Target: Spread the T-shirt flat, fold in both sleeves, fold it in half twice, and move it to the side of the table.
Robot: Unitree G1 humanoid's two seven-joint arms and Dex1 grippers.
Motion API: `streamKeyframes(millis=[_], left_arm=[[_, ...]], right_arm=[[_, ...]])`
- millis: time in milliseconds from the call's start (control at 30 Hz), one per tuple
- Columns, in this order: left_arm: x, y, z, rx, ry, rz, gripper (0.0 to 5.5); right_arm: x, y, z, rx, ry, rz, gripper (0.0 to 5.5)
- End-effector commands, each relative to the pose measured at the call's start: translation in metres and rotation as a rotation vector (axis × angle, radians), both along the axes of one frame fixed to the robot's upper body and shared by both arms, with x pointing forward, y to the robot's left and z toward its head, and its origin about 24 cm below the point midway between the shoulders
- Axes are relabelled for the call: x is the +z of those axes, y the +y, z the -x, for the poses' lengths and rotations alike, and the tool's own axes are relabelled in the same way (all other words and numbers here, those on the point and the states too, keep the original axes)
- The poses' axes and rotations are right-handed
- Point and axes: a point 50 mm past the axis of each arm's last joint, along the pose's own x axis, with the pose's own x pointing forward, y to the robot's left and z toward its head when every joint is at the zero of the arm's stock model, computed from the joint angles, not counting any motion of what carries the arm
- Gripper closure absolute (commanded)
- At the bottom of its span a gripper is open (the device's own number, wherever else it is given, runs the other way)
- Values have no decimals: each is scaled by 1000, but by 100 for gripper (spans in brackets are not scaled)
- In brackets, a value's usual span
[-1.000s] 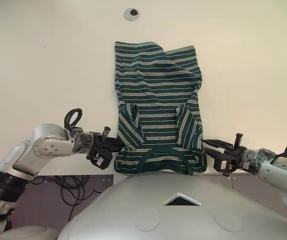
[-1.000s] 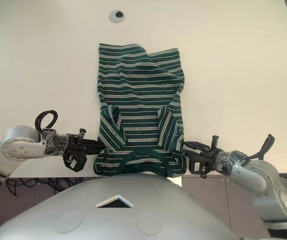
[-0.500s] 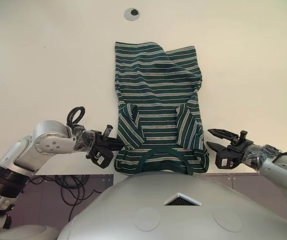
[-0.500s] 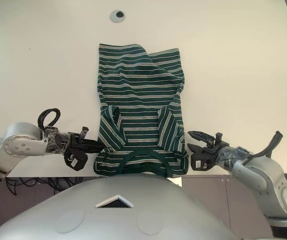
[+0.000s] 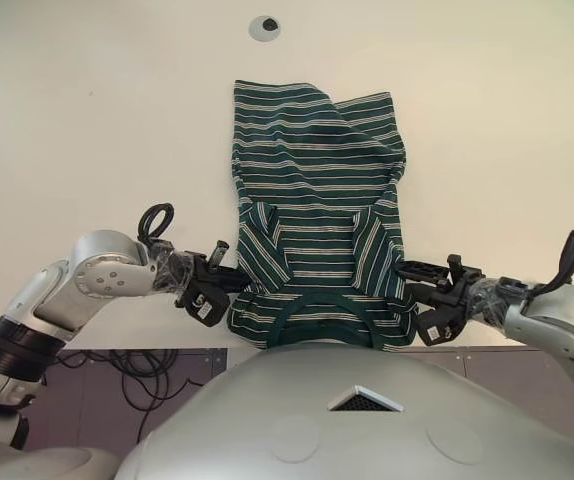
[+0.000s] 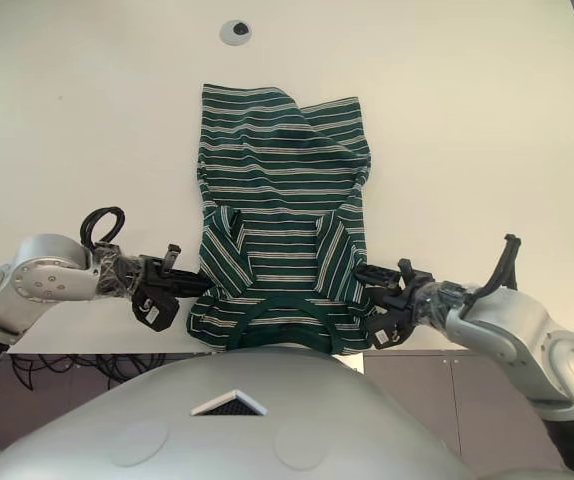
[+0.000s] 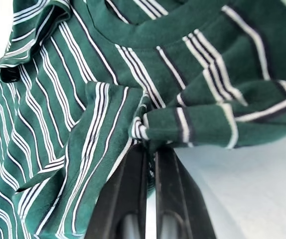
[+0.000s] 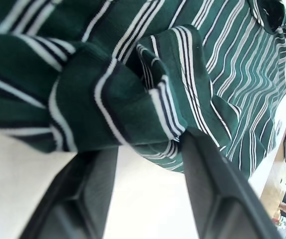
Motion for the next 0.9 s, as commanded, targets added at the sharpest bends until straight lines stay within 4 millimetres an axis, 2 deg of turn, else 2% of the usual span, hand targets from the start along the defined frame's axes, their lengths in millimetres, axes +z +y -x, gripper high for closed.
streamKeyframes(millis=[33, 133, 267, 400, 533, 633, 733, 833, 900], left_arm=[[-21, 14, 4, 43, 82, -143, 550], [-21, 14, 3, 65, 110, -125, 550], [-15, 11, 7, 118, 262, -35, 550], [-7, 22, 10, 191, 409, -14, 550], [-1, 33, 18, 233, 558, -48, 550], [4, 32, 20, 243, 611, -19, 550], [10, 28, 14, 284, 598, 48, 550], [24, 22, -1, 375, 620, 219, 550], [29, 22, -21, 493, 599, 330, 550]], right_arm=[[-19, -10, 11, 10, 107, 101, 418], [-21, -13, 13, 6, 126, 105, 477], [-25, -22, 12, -93, 181, 54, 548], [-33, -48, 23, -294, 321, 33, 548], [-34, -54, 34, -387, 431, -6, 548], [-28, -41, 36, -436, 493, -135, 548], [-19, -33, 30, -506, 515, -263, 548], [-2, -29, 13, -635, 550, -496, 548], [6, -26, -1, -705, 584, -649, 548]])
